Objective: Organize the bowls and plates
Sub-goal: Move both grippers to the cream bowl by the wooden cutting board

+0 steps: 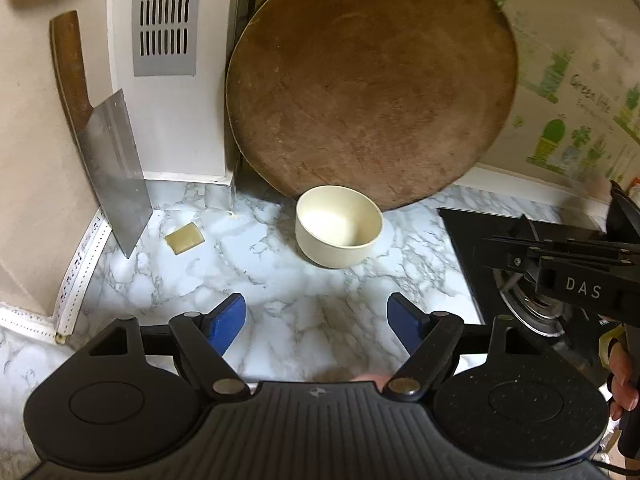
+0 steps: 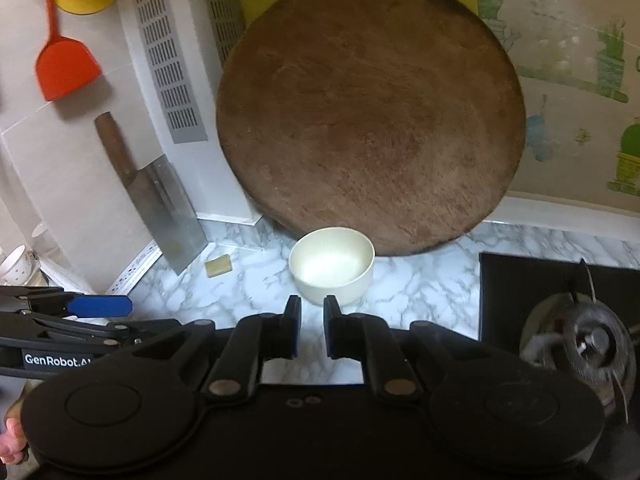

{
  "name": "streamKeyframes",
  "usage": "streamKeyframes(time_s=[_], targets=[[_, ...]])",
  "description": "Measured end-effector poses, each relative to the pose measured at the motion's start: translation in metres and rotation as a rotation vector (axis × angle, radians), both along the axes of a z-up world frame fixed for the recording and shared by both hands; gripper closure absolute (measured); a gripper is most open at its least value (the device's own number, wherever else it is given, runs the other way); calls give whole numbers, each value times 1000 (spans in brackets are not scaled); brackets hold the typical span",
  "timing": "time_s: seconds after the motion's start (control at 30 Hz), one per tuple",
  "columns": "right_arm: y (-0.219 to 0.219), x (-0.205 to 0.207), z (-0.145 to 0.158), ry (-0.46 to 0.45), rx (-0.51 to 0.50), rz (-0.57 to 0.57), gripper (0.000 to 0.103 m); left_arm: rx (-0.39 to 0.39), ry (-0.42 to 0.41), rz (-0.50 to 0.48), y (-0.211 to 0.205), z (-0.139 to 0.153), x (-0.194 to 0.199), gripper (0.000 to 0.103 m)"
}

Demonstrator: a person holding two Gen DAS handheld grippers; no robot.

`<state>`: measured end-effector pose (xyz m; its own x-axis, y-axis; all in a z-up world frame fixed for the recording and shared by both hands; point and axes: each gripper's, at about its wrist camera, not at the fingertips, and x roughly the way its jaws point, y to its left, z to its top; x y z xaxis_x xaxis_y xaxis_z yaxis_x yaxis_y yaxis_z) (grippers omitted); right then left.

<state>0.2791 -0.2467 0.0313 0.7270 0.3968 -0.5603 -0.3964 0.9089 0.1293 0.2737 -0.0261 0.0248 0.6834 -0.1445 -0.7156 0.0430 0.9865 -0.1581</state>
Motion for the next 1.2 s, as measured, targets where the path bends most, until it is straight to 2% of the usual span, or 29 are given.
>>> streamKeyframes(time_s=[0.07, 0.2, 0.37, 0.43, 0.7, 0.93, 1.2], targets=[[-2, 13, -5, 11, -2, 20, 92, 7, 8, 6, -1, -4, 10, 25], [1, 33, -19, -37, -54, 34, 92, 20, 17, 13, -3, -13, 28, 25], [-4, 60, -32, 5, -22, 42, 92, 24, 33, 24, -5, -24, 47, 25], [-3, 67, -36, 7, -50, 7, 92, 27, 35, 30, -6, -27, 52, 25], [-2, 78, -42, -27, -69, 36, 92, 38, 50, 41, -9, -37, 66, 25], [-1, 91, -44, -40, -15, 70, 92, 49, 37, 45, -15, -40, 80, 25], [0, 116, -49, 40, -4, 40, 92, 54, 33, 58, -17, -41, 95, 25]])
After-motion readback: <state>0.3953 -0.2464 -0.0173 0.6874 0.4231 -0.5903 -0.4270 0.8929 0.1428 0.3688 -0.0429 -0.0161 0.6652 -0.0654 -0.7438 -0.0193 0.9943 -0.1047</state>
